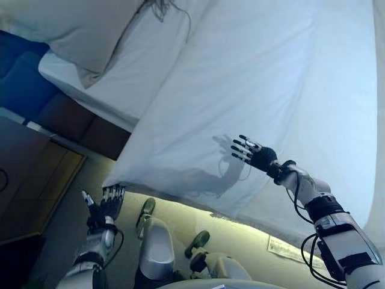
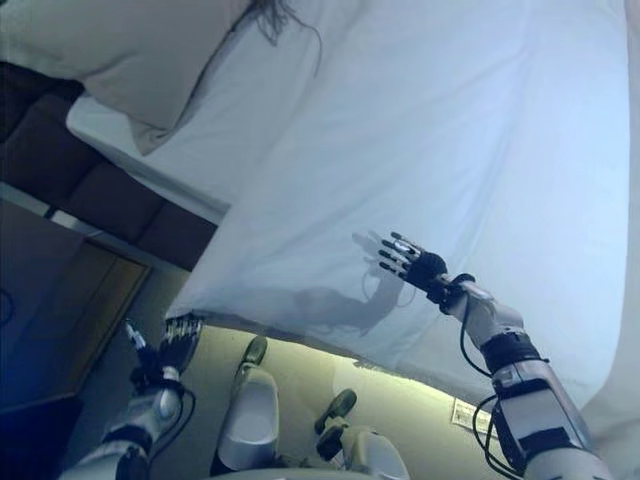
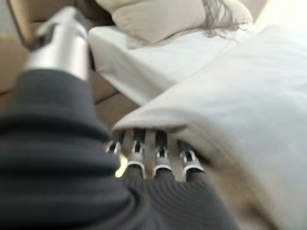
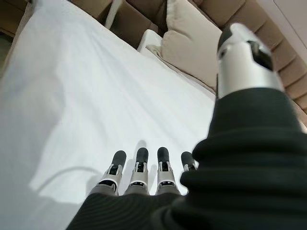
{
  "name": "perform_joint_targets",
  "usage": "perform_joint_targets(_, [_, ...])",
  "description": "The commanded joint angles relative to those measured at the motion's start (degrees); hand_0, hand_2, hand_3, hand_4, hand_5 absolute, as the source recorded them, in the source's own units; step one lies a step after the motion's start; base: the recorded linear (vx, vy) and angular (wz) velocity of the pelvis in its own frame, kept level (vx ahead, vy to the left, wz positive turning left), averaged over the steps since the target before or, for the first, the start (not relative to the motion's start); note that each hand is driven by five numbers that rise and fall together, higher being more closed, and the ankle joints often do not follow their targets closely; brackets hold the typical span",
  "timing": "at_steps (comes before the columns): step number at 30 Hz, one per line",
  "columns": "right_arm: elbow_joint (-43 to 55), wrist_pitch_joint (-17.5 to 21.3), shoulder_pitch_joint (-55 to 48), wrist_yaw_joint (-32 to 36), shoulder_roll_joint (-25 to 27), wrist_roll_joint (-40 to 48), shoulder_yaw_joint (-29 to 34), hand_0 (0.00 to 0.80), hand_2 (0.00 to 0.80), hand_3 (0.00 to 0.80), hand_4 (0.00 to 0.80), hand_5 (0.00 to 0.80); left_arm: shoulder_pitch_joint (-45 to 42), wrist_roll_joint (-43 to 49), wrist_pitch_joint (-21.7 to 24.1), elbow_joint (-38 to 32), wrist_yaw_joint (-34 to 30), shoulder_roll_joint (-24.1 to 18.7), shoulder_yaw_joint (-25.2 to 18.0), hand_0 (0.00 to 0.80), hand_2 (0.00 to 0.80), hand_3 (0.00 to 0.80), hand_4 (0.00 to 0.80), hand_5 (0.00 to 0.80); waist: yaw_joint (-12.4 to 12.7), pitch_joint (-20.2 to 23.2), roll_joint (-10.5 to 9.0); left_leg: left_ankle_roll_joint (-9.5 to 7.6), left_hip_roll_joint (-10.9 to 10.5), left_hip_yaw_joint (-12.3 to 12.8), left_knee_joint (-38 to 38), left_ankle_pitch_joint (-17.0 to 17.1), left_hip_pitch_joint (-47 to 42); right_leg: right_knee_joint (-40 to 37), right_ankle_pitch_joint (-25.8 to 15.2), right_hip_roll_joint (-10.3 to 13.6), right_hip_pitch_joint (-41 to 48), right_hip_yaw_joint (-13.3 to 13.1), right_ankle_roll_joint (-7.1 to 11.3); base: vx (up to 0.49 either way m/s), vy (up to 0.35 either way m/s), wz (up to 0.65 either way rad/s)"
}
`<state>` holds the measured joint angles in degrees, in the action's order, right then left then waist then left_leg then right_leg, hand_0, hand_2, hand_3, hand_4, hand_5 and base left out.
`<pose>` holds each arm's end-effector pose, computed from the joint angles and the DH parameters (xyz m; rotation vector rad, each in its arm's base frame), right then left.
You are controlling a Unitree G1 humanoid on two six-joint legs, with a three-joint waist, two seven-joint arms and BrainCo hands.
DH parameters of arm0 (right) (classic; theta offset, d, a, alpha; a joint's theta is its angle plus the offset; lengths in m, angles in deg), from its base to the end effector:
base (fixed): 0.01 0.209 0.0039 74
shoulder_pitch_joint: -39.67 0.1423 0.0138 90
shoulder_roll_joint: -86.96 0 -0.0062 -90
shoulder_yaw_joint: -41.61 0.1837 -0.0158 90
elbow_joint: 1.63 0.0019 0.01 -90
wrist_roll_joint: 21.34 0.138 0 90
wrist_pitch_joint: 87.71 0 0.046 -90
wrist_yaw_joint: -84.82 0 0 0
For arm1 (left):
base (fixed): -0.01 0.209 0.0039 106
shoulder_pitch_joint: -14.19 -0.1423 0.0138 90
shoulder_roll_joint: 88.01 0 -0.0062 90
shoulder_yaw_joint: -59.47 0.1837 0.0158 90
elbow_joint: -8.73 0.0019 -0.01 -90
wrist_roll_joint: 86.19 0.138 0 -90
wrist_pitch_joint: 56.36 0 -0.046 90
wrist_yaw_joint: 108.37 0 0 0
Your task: Make the bed neatly
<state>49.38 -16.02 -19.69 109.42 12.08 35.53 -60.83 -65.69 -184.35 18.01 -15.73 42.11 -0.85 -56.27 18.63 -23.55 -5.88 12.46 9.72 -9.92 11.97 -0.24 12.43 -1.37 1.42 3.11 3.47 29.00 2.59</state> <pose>0.2897 -0.2395 0.0619 0.4781 0.3812 0.3953 0.1468 0.2806 -0.0695 -1.6747 -0.0611 0.5274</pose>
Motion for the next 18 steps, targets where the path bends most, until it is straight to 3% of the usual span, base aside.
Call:
perform_joint_targets(1, [1.1,0.3,-0.4,1.7,-0.3,-0.7,3.4,0.000,0.000,0.000,0.000,0.000,-13.6,-1.5,3.9,0.1,-2.5,-10.5,-4.1,0.000,0.000,0.000,0.000,0.000,5.0,-0.1,-4.02,-5.68,-4.0,-2.2,4.9,-4.8,4.0,9.0,1.0,9.2,-3.7,-3.0,4.71,-0.014,-0.003,0.24])
perform_joint_targets(11, [1.8,-0.6,-0.3,1.2,-0.9,0.4,2.7,0.000,0.000,0.000,0.000,0.000,-16.1,3.9,3.5,2.9,-3.3,-8.8,-3.7,0.000,0.000,0.000,0.000,0.000,5.3,1.7,-3.81,-5.70,-3.8,-1.6,1.2,-2.2,1.0,7.4,-0.2,9.3,-1.9,-2.1,4.54,-0.002,-0.006,0.20])
perform_joint_targets(18, [1.3,-1.8,-1.3,2.1,-0.8,-0.9,1.9,0.000,0.000,0.000,0.000,0.000,-15.5,8.3,5.2,1.2,-3.5,-6.9,-1.7,0.000,0.000,0.000,0.000,0.000,3.3,6.3,-2.95,-5.77,-3.6,0.3,-5.0,-0.2,-3.0,4.5,-1.4,8.8,-1.1,-3.4,5.25,0.019,-0.002,-0.07])
